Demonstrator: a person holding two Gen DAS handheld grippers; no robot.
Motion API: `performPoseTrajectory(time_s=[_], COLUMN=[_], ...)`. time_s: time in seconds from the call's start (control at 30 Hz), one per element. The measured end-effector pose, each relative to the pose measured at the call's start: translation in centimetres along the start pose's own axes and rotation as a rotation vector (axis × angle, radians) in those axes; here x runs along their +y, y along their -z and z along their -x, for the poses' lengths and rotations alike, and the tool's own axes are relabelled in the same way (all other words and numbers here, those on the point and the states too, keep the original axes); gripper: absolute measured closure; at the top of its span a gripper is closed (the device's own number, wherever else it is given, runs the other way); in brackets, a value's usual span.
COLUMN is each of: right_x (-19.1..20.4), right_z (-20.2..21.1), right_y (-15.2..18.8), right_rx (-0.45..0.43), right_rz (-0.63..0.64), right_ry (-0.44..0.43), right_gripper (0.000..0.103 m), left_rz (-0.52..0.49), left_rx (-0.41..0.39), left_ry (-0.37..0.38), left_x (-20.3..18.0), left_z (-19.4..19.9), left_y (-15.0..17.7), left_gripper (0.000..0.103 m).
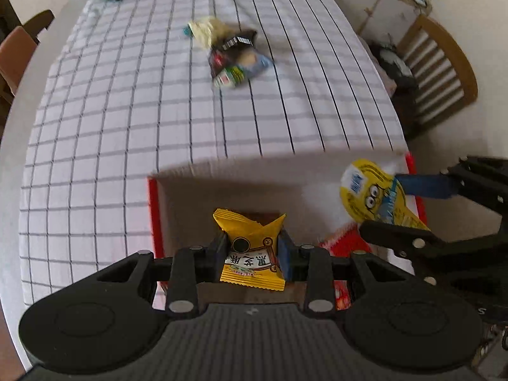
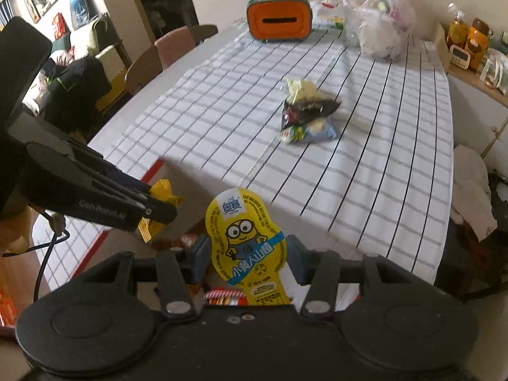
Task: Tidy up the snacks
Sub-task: 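Carry the yellow packet and Minion pack over the white box, then open both tools to drop the yellow packet and Minion pack into the box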
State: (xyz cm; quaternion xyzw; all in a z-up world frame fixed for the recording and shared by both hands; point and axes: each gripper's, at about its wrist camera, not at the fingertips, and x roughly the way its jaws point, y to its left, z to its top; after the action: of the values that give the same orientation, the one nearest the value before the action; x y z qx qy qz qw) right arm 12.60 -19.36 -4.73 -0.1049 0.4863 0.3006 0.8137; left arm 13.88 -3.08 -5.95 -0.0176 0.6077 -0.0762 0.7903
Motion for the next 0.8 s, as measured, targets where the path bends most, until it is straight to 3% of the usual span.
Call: performPoseTrajectory(time_s=[0.43,0.8], right_x=[2.3,3.8], right_z=[-3.1,-5.0], right_y=[4.4,5.7], right_rx=[0.118,0.181], right_rz=[0.095,0.149], right_ry=[0.019,0.028], right_gripper=[0.053,0.053], left_rz=[-0.046,-0.024], left_rx=[0.153,0.283], left_ry=[-0.041,-0.075], left_x=[-2.1,-2.4], left_z=[-4.3,-7.6], left_y=[4.2,4.9], left_gripper=[0.070,0.070])
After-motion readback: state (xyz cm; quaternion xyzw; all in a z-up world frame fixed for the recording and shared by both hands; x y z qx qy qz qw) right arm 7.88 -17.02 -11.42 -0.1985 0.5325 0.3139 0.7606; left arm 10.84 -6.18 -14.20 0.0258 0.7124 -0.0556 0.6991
